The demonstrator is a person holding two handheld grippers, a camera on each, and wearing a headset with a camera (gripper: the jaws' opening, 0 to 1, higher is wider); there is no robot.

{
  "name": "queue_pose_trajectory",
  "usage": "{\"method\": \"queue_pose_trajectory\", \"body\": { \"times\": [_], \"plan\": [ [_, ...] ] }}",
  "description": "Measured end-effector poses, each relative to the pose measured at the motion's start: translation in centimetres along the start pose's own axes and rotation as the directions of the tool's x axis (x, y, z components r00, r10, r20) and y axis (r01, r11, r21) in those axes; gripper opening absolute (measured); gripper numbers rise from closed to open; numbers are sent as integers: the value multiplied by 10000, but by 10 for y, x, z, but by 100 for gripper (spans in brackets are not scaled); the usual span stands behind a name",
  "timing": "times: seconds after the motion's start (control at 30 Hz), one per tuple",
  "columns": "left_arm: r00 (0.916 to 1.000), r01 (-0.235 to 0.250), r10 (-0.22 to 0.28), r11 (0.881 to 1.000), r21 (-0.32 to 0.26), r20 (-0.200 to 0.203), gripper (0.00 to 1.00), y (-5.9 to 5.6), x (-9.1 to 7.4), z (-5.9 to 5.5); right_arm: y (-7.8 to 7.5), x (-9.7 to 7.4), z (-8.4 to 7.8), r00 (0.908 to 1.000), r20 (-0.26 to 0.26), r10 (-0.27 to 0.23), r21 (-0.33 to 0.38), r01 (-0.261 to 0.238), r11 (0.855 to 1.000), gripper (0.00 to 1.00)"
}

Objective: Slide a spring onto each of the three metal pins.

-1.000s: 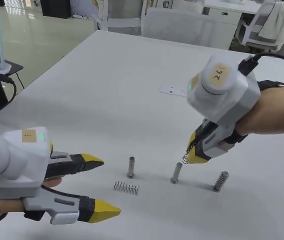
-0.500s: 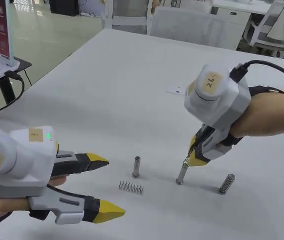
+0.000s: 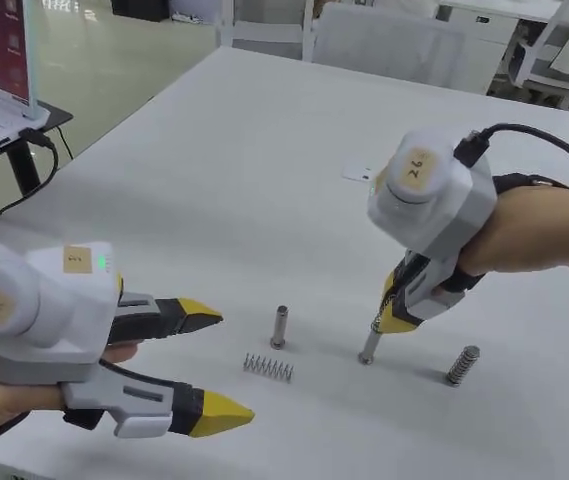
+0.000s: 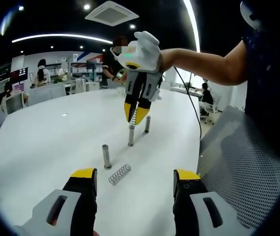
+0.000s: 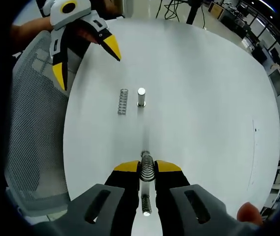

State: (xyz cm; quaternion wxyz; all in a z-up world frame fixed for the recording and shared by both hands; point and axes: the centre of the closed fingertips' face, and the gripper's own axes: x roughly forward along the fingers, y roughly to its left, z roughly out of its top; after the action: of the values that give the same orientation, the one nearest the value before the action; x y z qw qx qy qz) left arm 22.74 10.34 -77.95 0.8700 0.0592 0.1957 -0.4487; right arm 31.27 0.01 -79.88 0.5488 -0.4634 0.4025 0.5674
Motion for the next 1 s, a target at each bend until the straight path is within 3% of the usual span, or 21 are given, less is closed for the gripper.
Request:
{"method": "queue_pose_trajectory", "body": {
  "times": [1.0],
  "plan": [
    [10000,-22,22,10000,-1,-40,57,1,1,-1,2,42,-9,9981,-410,451,299,-439,9986,9]
  ]
}}
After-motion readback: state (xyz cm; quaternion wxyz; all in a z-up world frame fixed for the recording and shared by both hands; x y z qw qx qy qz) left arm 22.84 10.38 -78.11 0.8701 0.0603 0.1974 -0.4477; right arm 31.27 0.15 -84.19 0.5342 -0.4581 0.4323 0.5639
